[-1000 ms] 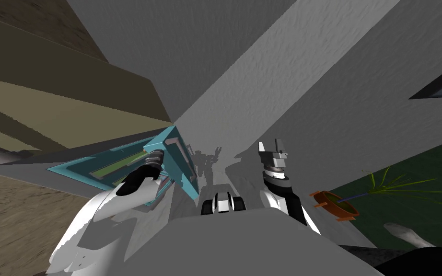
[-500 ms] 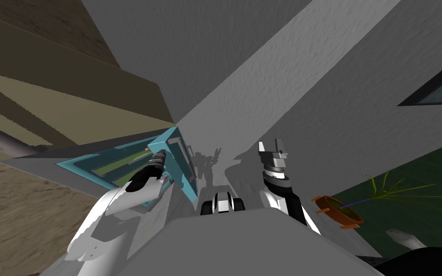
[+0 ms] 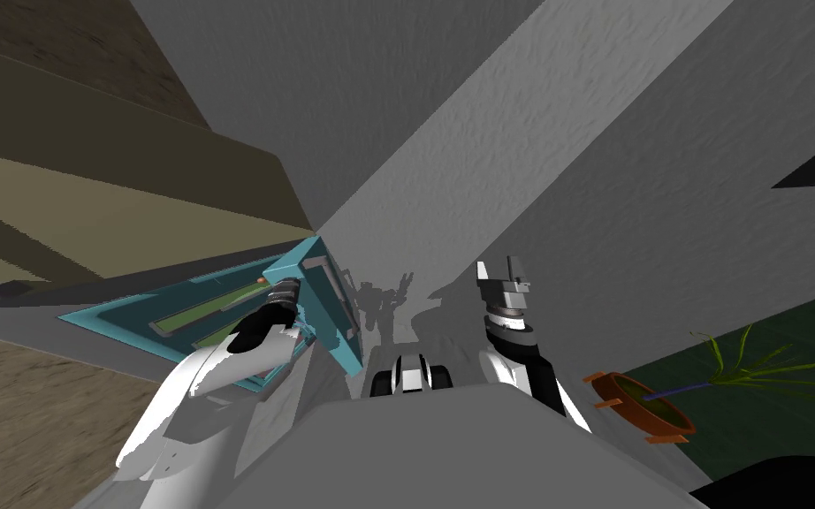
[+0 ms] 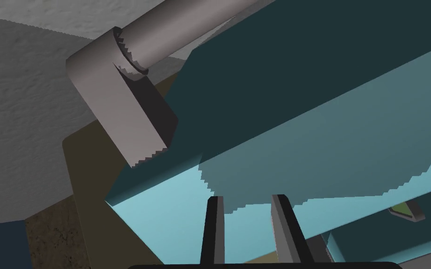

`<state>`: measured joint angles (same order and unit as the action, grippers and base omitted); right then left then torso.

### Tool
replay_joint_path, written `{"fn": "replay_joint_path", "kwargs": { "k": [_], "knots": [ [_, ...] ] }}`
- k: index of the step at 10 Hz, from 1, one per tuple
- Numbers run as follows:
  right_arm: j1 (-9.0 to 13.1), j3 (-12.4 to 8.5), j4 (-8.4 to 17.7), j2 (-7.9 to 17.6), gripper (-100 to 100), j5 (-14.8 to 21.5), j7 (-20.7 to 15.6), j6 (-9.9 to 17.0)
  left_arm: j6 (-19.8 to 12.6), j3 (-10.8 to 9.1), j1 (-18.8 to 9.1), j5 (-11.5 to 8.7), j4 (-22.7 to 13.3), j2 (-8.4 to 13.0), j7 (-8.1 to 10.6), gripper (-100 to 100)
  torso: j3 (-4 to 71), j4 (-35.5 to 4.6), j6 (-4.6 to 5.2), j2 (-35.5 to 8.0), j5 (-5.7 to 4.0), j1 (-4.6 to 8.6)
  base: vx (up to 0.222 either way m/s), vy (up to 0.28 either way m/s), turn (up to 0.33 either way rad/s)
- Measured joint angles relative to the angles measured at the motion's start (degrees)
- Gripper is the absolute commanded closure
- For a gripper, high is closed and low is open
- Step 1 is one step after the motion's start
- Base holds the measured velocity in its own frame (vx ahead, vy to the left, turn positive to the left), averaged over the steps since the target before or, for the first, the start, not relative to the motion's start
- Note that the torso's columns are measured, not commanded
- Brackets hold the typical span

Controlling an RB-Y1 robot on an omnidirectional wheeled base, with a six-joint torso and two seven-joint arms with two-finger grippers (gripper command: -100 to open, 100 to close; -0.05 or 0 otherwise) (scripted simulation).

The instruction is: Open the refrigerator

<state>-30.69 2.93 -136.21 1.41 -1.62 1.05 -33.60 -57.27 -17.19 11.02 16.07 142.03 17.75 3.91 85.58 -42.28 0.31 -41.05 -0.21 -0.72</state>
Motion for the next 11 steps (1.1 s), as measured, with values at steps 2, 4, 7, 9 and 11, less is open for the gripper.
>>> {"fn": "replay_joint_path", "kwargs": {
  "k": [2,4,7,9,11],
  "knots": [
    [0.0,0.0,0.0,0.0,0,0.0,0.0,0.0,-1.0,-0.24,0.5,0.8,3.0,-0.1,0.06,-100,-0.2,-0.1,-0.04,-0.3,-0.05,-0.08,0.047,-0.033,0.011],
    [0.0,0.0,0.0,0.0,0,0.0,0.0,0.0,-2.4,-0.36,-0.3,0.6,3.7,0.3,0.03,-100,0.0,-0.4,0.10,-0.3,-0.48,0.10,-0.003,0.000,0.002],
    [0.0,0.0,0.0,0.0,0,0.0,0.0,0.0,-1.6,0.01,0.6,1.5,4.5,-0.4,0.16,-100,0.0,-0.3,0.12,-0.2,-0.47,0.43,0.006,0.003,0.001],
    [0.0,0.0,0.0,0.0,0,0.0,0.0,0.0,-1.5,0.06,0.2,2.0,5.8,-0.5,0.20,-100,-0.1,-0.3,0.10,-0.3,-0.47,0.60,0.001,-0.001,0.004],
    [0.0,0.0,0.0,0.0,0,0.0,0.0,0.0,-2.1,0.54,0.8,2.0,5.7,-0.9,0.14,100,-0.5,-0.2,-0.09,-0.7,-0.13,0.58,0.027,0.019,-0.005]
  ]
}}
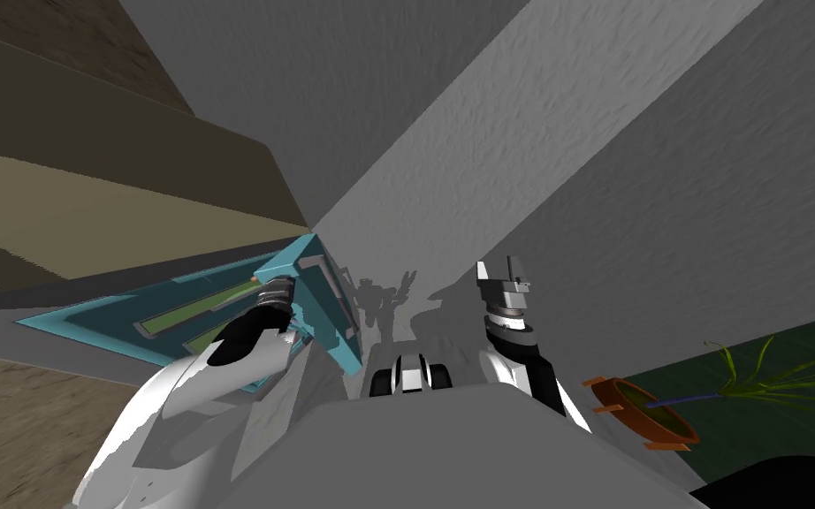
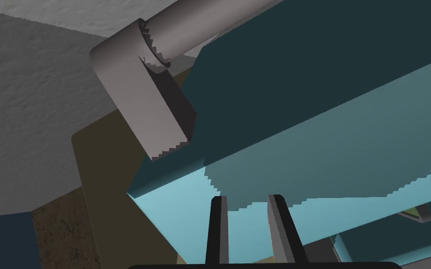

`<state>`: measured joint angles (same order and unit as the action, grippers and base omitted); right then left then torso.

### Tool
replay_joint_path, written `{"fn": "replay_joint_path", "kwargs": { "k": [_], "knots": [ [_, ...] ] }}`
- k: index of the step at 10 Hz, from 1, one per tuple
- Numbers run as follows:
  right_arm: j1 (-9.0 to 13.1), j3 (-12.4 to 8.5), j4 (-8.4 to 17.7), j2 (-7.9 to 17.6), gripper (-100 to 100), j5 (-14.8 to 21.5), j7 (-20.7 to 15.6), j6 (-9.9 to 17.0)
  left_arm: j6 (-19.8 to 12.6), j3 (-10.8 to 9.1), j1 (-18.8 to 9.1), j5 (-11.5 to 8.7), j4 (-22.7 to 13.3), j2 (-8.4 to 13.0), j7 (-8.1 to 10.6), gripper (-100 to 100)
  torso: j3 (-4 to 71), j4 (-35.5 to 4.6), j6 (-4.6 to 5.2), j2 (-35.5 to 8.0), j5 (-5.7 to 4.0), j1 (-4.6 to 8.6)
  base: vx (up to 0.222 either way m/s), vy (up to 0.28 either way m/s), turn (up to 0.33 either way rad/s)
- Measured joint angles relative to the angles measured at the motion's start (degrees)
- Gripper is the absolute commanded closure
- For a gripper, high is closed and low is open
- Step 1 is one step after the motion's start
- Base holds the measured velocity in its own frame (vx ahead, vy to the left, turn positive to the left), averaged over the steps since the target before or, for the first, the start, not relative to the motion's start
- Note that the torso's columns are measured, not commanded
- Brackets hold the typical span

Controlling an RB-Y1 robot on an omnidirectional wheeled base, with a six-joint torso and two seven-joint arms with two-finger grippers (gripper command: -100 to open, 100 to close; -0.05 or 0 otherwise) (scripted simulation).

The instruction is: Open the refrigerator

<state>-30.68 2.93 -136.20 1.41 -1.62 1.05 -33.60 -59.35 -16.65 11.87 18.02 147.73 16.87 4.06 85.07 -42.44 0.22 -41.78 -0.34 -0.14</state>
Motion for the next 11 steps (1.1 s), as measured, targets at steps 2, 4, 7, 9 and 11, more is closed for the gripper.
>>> {"fn": "replay_joint_path", "kwargs": {
  "k": [2,4,7,9,11],
  "knots": [
    [0.0,0.0,0.0,0.0,0,0.0,0.0,0.0,-0.9,0.63,0.0,0.5,1.1,-0.4,-0.09,-100,0.1,0.3,-0.07,0.2,0.40,-0.50,0.012,0.001,0.011],
    [0.0,0.0,0.0,0.0,0,0.0,0.0,0.0,-0.8,0.65,-0.4,0.7,-0.6,-0.3,-0.14,-100,0.0,0.6,-0.12,0.3,0.78,-0.58,-0.007,-0.018,0.005],
    [0.0,0.0,0.0,0.0,0,0.0,0.0,0.0,-0.7,1.28,0.6,0.6,-4.5,-0.9,-0.01,-100,0.4,0.2,0.00,0.6,0.26,-0.62,-0.001,-0.032,-0.001],
    [0.0,0.0,0.0,0.0,0,0.0,0.0,0.0,-0.3,1.00,0.1,0.5,-6.4,-0.7,-0.04,-100,0.6,0.4,0.02,0.9,0.39,-0.74,0.055,-0.063,-0.004],
    [0.0,0.0,0.0,0.0,0,0.0,0.0,0.0,0.9,1.16,-0.3,1.0,-7.5,-1.0,0.04,-100,0.7,0.4,0.05,1.2,0.34,-0.82,0.105,-0.097,-0.011]
  ]
}}
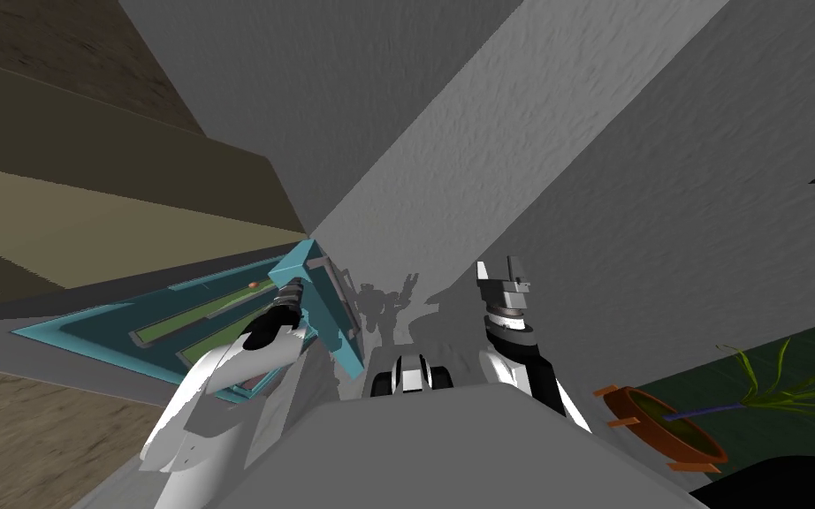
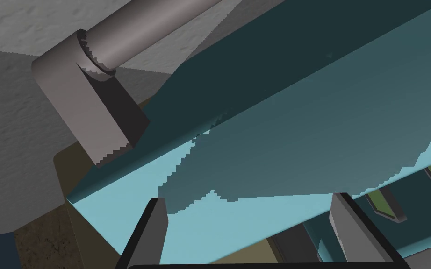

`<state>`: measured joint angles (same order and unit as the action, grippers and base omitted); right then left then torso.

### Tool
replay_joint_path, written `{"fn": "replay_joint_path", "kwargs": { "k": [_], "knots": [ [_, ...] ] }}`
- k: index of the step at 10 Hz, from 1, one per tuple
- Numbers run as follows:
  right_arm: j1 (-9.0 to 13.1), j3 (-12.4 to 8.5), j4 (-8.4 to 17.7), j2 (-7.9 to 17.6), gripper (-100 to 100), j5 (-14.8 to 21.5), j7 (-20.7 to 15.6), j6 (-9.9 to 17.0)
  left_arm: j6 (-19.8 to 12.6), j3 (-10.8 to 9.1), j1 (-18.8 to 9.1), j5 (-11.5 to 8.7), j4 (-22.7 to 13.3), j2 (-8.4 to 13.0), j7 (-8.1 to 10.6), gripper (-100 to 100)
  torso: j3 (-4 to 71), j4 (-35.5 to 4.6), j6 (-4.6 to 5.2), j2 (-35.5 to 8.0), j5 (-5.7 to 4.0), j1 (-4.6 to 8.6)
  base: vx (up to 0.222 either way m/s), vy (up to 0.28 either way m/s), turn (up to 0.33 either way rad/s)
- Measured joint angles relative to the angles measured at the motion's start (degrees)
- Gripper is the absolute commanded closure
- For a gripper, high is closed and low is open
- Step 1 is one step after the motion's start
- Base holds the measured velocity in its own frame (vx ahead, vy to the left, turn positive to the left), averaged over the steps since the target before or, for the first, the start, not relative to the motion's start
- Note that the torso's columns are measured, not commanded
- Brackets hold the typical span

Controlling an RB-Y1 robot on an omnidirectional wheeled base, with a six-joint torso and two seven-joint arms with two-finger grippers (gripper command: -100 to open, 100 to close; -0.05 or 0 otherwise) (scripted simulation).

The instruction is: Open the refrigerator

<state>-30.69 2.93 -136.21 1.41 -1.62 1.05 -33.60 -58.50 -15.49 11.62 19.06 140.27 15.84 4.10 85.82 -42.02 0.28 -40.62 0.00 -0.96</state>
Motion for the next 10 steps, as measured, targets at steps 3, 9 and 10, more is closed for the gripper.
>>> {"fn": "replay_joint_path", "kwargs": {
  "k": [3,9,10],
  "knots": [
    [0.0,0.0,0.0,0.0,0,0.0,0.0,0.0,-1.0,-0.69,-0.4,1.4,-0.2,0.6,0.51,-100,0.0,-0.2,-0.10,-0.1,-0.01,-0.61,0.080,-0.086,-0.018],
    [0.0,0.0,0.0,0.0,0,0.0,0.0,0.0,-3.2,-1.69,0.4,3.9,6.4,0.9,1.14,-100,-0.3,-0.3,-0.10,-0.6,-0.10,-0.28,0.041,-0.023,0.000],
    [0.0,0.0,0.0,0.0,0,0.0,0.0,0.0,-3.5,-1.65,0.1,3.6,6.8,1.1,1.11,-100,-0.3,-0.4,-0.05,-0.6,-0.27,-0.19,-0.033,-0.017,0.015]
  ]
}}
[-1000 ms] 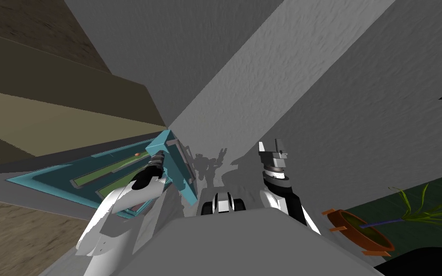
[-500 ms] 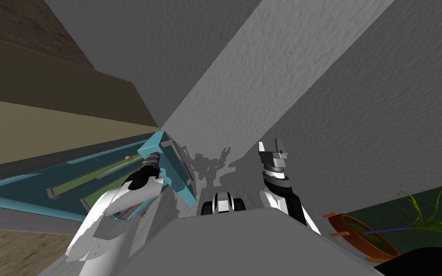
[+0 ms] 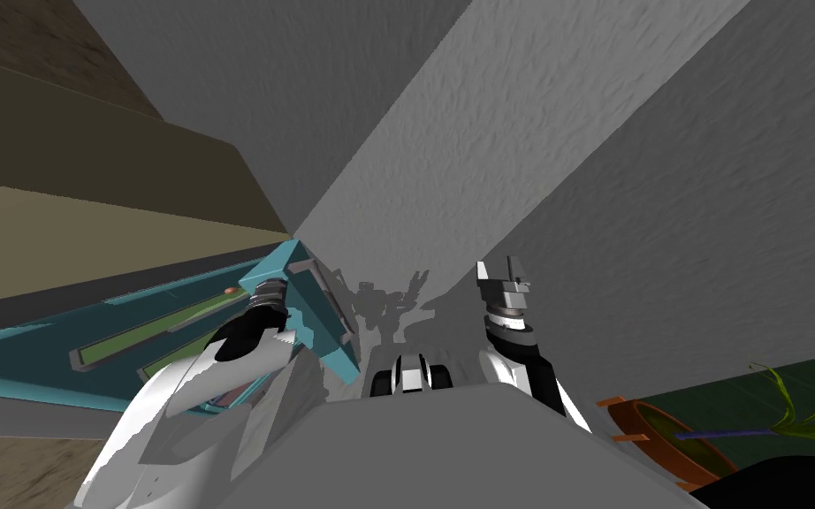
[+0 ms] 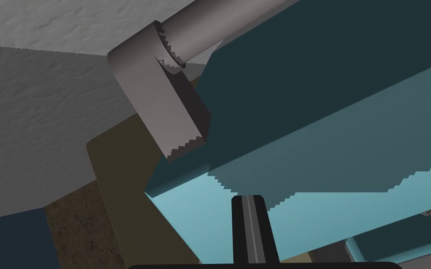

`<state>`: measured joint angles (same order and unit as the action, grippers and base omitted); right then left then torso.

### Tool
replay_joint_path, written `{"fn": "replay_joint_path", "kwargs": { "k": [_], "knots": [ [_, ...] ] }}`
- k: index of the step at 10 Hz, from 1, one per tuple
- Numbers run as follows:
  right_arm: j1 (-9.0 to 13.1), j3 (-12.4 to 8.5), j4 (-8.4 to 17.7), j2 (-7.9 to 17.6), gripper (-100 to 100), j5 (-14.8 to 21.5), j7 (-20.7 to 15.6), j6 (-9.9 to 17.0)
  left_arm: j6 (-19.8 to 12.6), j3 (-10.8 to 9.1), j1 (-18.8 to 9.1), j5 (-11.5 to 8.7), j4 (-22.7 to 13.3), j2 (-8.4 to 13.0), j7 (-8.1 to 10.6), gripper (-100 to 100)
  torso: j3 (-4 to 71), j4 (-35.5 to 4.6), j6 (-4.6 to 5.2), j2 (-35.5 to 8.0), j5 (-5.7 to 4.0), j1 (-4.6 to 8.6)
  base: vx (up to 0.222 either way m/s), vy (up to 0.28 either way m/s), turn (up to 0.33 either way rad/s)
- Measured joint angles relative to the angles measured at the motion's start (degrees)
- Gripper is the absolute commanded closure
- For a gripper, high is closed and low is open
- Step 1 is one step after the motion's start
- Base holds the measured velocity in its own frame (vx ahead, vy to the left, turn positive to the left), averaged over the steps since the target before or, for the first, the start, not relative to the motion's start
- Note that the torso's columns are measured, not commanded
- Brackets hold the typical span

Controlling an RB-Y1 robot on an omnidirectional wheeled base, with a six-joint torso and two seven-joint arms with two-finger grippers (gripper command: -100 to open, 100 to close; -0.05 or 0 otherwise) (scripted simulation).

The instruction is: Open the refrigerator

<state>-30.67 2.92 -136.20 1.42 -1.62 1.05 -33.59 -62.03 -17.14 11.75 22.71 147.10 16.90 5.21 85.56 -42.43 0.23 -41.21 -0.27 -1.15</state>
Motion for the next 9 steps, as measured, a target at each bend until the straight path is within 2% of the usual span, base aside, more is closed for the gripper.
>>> {"fn": "replay_joint_path", "kwargs": {
  "k": [1,3,4,6,7,9],
  "knots": [
    [0.0,0.0,0.0,0.0,0,0.0,0.0,0.0,-0.3,0.11,0.1,-0.1,0.1,-0.1,-0.04,-100,-0.2,0.2,-0.03,-0.1,0.16,0.32,0.005,-0.015,-0.041],
    [0.0,0.0,0.0,0.0,0,0.0,0.0,0.0,-3.0,0.42,0.8,-0.4,1.7,0.4,-0.38,-100,-0.1,0.1,-0.05,0.0,0.01,0.41,0.031,0.002,-0.031],
    [0.0,0.0,0.0,0.0,0,0.0,0.0,0.0,-3.5,0.69,1.1,-0.5,1.9,0.2,-0.41,100,-0.2,0.2,-0.07,-0.2,0.13,0.44,-0.016,-0.008,0.020],
    [0.0,0.0,0.0,0.0,0,0.0,0.0,0.0,-1.6,0.21,0.3,-0.4,1.1,0.3,-0.19,100,-0.5,0.3,-0.20,-0.4,0.54,0.19,-0.020,-0.006,0.034],
    [0.0,0.0,0.0,0.0,0,0.0,0.0,0.0,-1.4,0.27,0.3,-0.4,1.2,0.3,-0.17,-100,-0.6,0.3,-0.16,-0.5,0.53,0.39,-0.010,-0.018,0.007],
    [0.0,0.0,0.0,0.0,0,0.0,0.0,0.0,-0.3,0.44,0.6,0.0,-1.1,0.0,0.11,-100,-0.5,0.5,-0.13,-0.3,0.65,0.39,-0.008,-0.030,0.010]
  ]
}}
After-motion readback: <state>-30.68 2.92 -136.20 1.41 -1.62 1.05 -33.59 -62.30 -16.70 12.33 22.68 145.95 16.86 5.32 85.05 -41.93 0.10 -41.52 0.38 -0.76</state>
